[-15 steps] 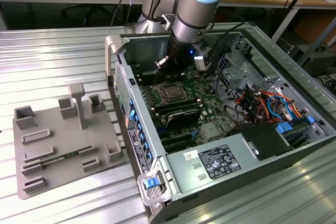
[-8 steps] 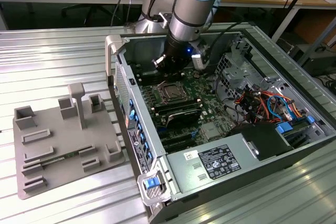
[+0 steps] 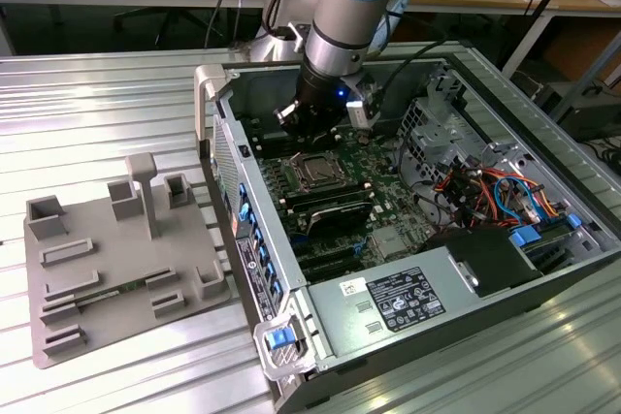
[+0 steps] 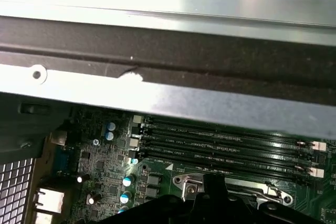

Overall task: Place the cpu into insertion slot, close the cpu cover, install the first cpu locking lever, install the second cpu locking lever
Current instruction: 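Install the first cpu locking lever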

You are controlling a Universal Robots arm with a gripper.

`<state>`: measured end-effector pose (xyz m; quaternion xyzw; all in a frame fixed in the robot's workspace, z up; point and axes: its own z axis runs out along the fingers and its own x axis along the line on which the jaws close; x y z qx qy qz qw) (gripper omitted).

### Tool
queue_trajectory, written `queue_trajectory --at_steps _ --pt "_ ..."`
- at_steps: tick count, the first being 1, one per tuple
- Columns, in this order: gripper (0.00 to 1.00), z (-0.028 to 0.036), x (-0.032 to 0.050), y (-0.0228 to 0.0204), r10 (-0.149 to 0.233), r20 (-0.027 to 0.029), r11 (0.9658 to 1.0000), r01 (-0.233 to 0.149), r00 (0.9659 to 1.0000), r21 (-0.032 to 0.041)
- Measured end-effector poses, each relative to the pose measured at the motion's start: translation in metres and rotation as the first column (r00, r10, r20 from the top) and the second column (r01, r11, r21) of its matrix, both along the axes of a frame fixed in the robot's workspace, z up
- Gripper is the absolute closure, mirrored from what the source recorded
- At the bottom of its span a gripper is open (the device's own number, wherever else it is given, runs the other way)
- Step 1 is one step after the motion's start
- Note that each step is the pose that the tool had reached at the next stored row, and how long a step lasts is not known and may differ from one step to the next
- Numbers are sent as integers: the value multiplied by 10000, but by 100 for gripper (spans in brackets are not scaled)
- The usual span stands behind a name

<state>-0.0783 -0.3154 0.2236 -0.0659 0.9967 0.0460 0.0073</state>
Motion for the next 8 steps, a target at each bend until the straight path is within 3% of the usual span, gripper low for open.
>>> queue_trajectory --at_steps 4,5,8 --pt "89 -6 -4 28 -80 1 10000 80 10000 -18" --pt "89 -30 -5 116 -146 1 9999 146 9999 -37" --pt "89 -71 12 114 -153 -1 9999 153 9999 -45"
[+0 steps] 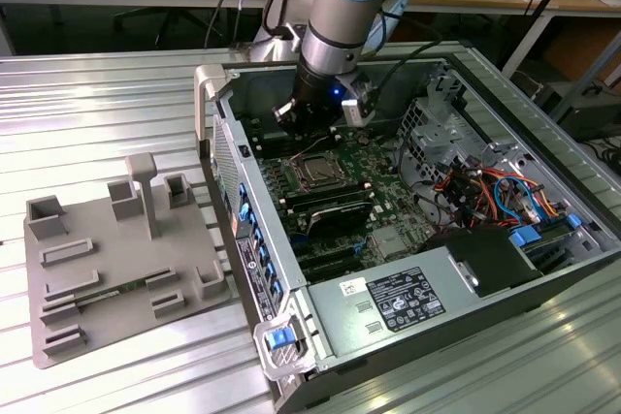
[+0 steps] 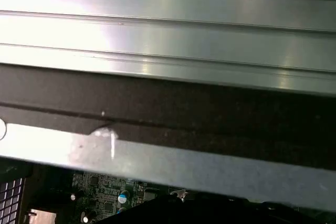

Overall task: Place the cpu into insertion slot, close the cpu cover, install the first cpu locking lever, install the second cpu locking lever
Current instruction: 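Install the first cpu locking lever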

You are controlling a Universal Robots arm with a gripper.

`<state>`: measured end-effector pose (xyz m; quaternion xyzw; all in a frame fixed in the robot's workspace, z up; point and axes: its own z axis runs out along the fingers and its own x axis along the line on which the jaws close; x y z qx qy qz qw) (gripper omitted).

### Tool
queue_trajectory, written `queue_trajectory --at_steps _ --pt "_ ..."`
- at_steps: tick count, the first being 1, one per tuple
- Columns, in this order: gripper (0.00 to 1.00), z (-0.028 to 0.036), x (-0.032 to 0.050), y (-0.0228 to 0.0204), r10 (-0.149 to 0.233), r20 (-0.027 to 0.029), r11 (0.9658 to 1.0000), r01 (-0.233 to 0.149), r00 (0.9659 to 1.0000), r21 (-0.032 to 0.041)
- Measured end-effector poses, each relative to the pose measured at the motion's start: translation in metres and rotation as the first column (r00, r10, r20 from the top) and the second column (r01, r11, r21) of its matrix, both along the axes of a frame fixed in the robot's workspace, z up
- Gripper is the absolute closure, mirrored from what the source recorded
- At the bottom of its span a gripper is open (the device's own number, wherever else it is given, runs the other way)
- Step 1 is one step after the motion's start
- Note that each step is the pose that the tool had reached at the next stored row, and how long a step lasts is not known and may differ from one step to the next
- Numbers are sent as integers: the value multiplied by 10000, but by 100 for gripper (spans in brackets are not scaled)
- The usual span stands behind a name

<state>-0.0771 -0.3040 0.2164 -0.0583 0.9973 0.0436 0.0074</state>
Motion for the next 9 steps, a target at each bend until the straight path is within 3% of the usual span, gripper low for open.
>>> queue_trajectory --at_steps 9 --pt "89 -40 73 0 1 -7 10000 -1 10000 -1"
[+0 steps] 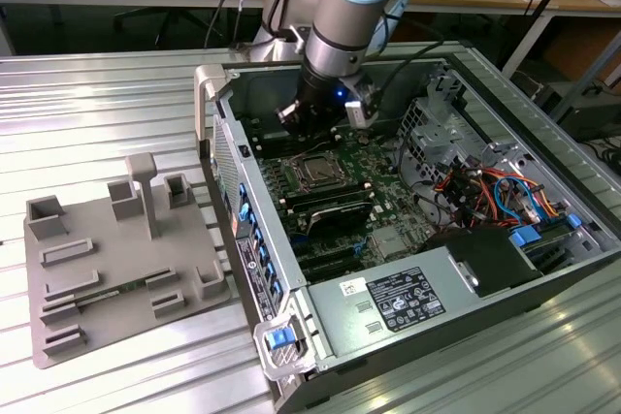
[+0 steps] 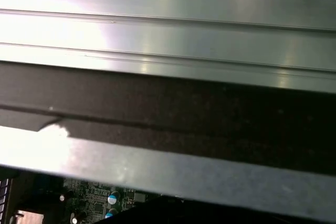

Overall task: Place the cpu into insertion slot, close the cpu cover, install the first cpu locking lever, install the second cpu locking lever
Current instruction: 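Install the first cpu locking lever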

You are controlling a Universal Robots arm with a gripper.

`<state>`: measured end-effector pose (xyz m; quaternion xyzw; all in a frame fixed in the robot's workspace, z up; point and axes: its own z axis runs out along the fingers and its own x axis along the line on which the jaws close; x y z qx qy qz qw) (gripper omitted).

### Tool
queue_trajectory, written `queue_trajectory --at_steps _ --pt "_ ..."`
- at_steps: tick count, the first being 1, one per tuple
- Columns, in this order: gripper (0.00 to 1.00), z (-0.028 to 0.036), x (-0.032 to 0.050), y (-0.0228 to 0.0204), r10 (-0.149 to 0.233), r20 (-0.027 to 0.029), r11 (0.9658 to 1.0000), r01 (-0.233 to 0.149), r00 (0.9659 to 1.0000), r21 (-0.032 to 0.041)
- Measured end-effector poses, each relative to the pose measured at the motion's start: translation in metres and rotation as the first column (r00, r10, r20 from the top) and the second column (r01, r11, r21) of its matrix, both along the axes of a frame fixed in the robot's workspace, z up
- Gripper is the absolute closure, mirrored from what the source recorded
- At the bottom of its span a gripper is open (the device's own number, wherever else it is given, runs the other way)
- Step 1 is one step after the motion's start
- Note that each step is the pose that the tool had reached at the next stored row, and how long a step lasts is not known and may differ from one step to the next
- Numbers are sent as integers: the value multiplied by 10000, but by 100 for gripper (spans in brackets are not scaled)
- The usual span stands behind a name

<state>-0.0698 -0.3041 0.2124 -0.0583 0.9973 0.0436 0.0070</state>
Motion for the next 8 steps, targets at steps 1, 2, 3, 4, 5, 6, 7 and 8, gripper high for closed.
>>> queue_trajectory --at_steps 1,2,3,4,5,6,7,8 --pt "89 -3 5 0 -1 -1 10000 1 10000 0" --pt "89 -6 12 0 -1 -1 10000 1 10000 1" --pt "89 -9 18 0 -1 -2 10000 1 10000 1" --pt "89 -12 26 -1 0 -4 10000 0 10000 0" --pt "89 -15 34 -2 -1 -5 10000 1 10000 0" --pt "89 -21 48 -3 -2 -7 10000 2 10000 1" --pt "89 -24 59 -3 -1 -9 10000 1 10000 0" --pt "89 -27 68 -4 0 -10 10000 0 10000 0"
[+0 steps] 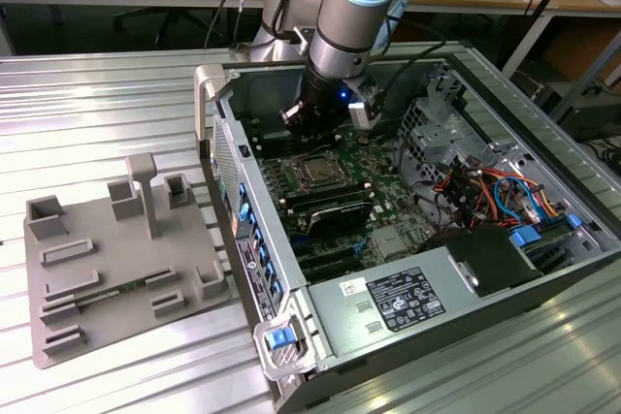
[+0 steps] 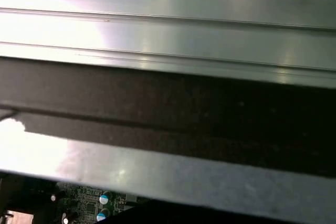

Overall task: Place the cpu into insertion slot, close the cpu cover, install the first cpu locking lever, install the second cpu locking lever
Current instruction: 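Install the first cpu locking lever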

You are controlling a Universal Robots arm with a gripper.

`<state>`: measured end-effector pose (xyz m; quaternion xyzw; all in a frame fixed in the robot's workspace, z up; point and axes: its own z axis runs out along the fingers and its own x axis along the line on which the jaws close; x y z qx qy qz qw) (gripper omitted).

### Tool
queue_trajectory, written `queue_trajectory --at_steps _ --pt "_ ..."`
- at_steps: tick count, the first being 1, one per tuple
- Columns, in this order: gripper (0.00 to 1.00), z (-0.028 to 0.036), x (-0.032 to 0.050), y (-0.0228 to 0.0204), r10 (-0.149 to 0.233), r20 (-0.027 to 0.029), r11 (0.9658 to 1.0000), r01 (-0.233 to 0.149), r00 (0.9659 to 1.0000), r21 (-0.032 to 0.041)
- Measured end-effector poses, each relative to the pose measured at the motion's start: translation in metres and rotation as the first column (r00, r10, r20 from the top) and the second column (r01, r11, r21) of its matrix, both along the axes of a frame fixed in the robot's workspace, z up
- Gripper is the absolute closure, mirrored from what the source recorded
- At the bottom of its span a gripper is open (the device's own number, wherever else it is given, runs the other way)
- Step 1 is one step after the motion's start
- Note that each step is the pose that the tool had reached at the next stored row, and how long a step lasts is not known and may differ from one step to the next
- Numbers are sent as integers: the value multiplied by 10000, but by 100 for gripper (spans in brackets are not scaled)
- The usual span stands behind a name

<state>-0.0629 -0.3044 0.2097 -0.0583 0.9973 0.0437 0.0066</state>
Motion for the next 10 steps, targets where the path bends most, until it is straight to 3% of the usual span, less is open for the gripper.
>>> queue_trajectory --at_steps 10 --pt "89 -24 86 -40 0 -9 10000 0 10000 -3"
